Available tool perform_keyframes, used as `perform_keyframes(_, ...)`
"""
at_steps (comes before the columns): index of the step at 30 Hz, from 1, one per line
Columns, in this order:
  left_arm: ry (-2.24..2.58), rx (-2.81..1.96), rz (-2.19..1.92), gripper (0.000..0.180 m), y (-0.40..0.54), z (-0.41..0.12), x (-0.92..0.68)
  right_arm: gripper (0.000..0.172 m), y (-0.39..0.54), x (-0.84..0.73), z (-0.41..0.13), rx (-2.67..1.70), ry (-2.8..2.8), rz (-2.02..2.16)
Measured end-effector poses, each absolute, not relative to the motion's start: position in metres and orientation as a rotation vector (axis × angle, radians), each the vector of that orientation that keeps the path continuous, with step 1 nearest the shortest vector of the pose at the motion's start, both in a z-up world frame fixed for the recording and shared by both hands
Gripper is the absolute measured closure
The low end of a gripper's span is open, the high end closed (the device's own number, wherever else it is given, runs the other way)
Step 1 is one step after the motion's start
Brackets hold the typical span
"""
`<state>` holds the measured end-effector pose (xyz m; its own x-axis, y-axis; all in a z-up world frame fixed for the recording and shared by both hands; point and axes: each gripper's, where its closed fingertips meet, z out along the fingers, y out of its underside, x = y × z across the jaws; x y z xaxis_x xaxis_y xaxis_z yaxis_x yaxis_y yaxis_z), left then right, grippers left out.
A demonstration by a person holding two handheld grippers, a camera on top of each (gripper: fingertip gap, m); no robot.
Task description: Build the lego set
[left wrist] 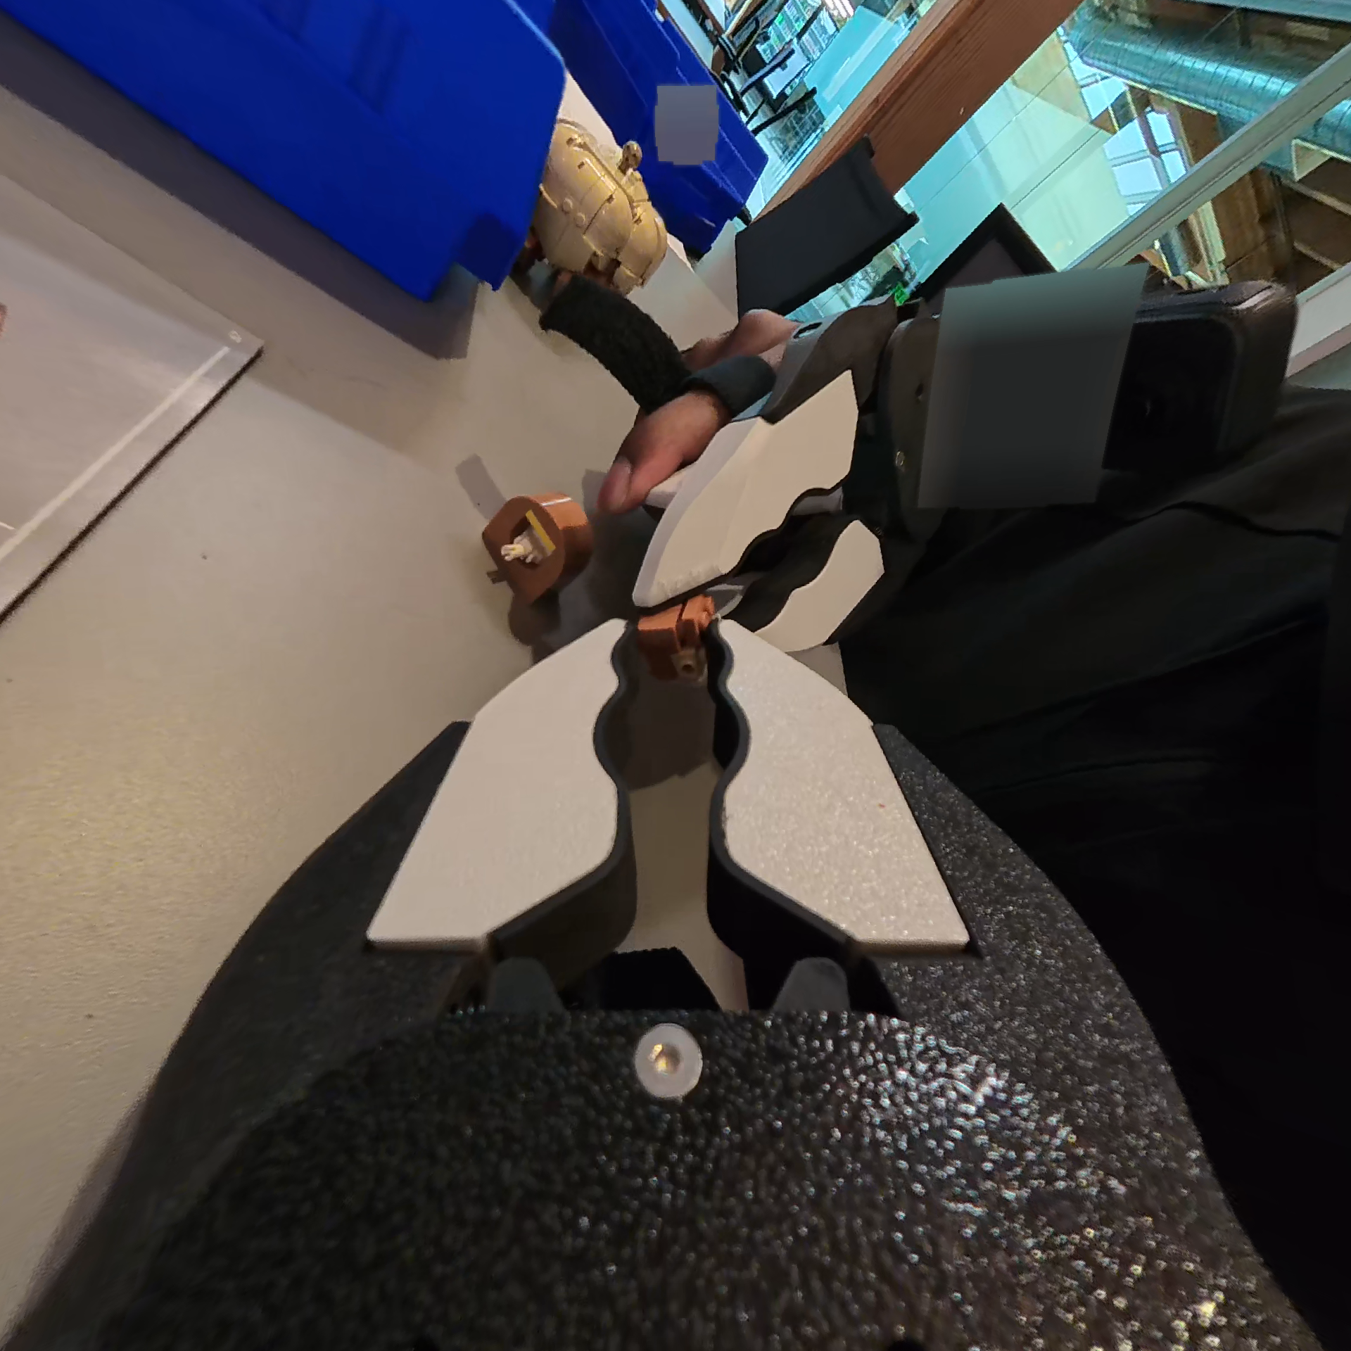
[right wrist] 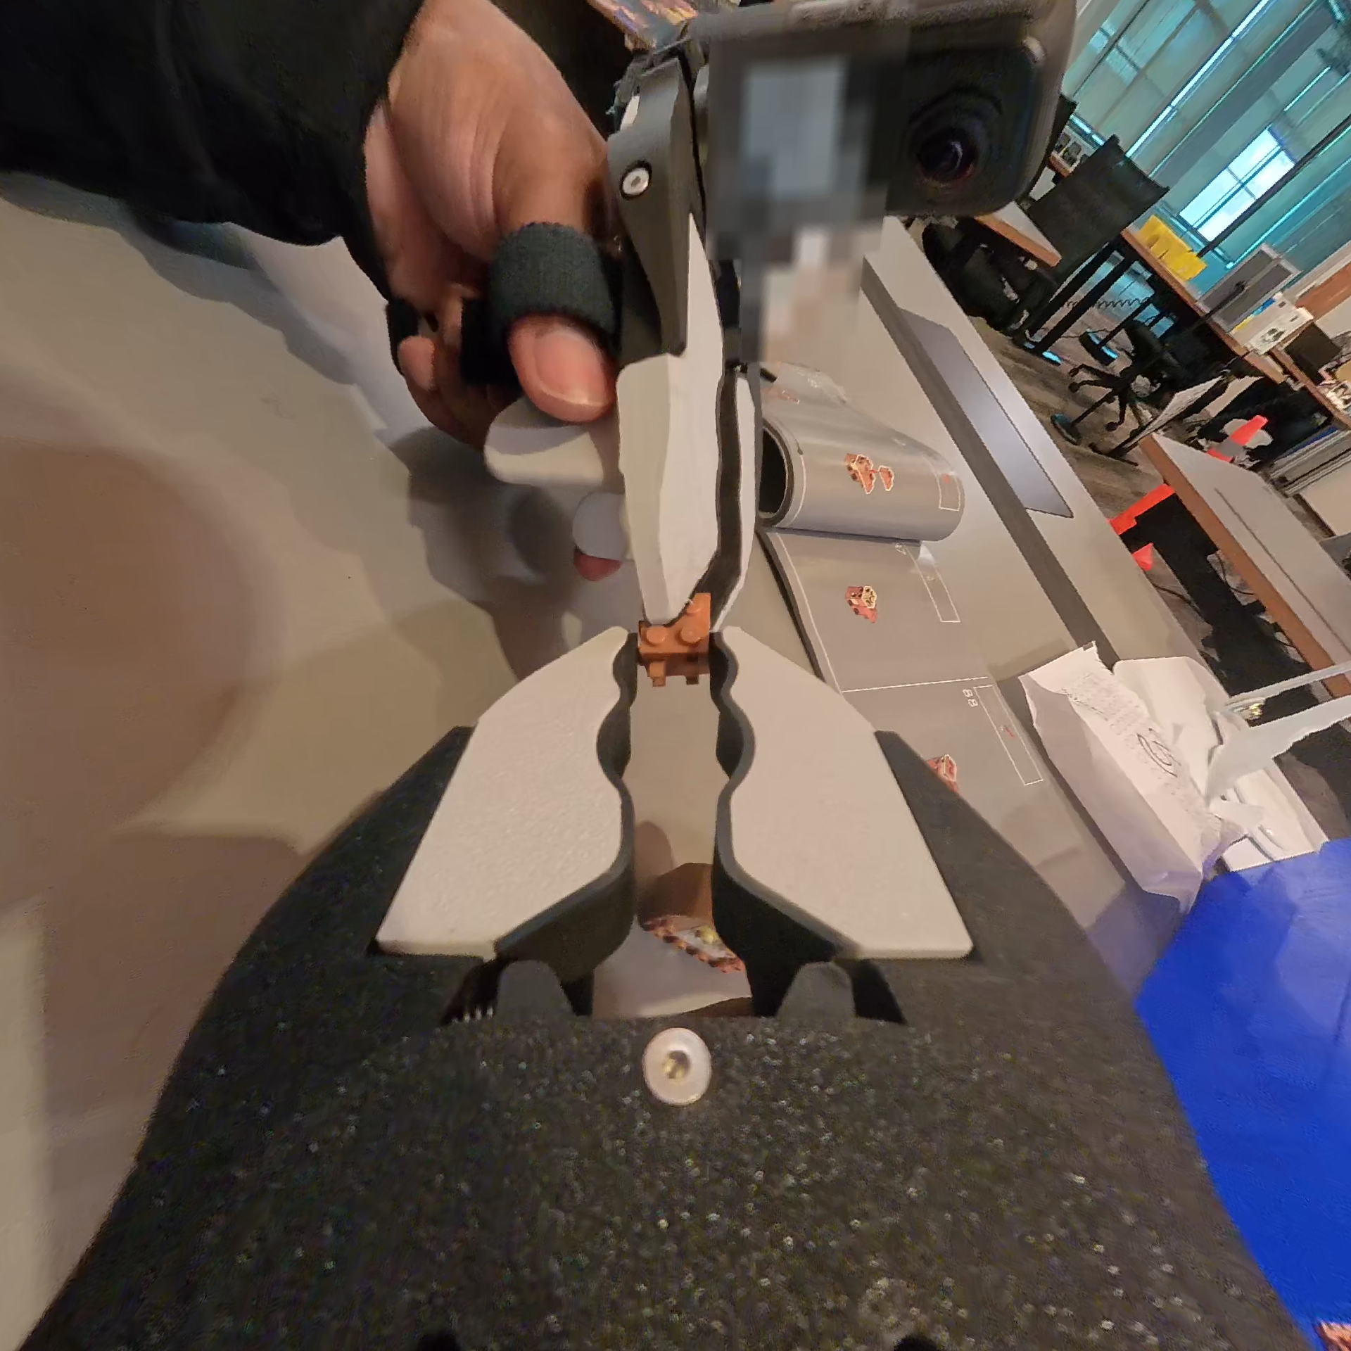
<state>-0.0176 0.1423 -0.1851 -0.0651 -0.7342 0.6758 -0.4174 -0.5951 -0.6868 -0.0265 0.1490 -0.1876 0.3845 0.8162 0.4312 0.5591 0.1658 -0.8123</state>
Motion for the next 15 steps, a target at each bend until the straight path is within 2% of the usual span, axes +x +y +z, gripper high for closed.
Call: perform_keyframes(15,1.329,-1.687,-1.609,0.165,0.145,-0.167,-0.017,0.144,0.152,-0.019,-0.171,-1.574,-1.129,0.511)
